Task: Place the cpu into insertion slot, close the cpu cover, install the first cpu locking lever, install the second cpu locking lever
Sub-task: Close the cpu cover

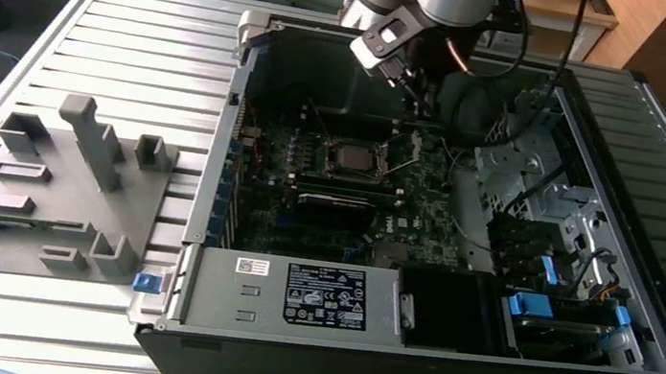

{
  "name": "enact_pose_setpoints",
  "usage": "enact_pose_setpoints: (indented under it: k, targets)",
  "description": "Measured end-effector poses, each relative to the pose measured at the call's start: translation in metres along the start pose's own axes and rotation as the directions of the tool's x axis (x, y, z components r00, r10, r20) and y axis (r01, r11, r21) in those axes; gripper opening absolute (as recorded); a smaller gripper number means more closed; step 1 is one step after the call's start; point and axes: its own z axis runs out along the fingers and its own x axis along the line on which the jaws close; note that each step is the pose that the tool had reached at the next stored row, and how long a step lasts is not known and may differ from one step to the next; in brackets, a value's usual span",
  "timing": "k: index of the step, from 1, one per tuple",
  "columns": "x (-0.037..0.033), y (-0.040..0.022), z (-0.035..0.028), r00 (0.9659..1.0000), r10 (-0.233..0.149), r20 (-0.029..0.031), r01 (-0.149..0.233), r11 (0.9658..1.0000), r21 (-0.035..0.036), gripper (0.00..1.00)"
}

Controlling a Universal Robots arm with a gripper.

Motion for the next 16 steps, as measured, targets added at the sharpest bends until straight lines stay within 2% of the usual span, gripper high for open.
enact_pose_setpoints:
  k: [12, 16]
  targets:
    - [0.0003, 0.0392, 0.0024, 1.0000, 0.000, -0.0002, 0.000, 1.0000, -0.0001, 0.11]
    - [0.0003, 0.0425, 0.0032, 1.0000, 0.000, -0.0002, 0.000, 1.0000, -0.0001, 0.11]
